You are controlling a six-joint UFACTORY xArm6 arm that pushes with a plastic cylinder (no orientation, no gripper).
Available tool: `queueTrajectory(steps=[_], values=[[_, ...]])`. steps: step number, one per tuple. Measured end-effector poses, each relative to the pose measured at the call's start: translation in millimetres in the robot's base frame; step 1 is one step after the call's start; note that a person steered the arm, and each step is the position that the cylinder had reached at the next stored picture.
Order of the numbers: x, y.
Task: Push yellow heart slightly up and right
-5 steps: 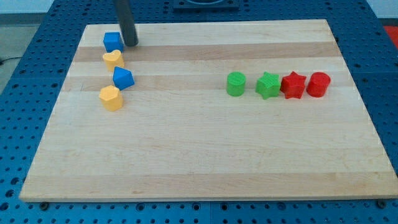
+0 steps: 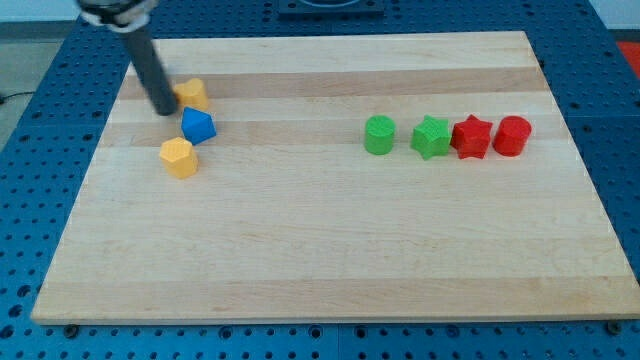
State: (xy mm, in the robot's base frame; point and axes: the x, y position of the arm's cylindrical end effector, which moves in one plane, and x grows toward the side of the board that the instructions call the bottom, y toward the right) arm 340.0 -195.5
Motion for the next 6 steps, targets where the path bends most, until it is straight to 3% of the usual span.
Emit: queueTrajectory(steps=[1,3,6], values=[[-11.8,43.7],[-33.8,-43.1],[-51.1,130.2]])
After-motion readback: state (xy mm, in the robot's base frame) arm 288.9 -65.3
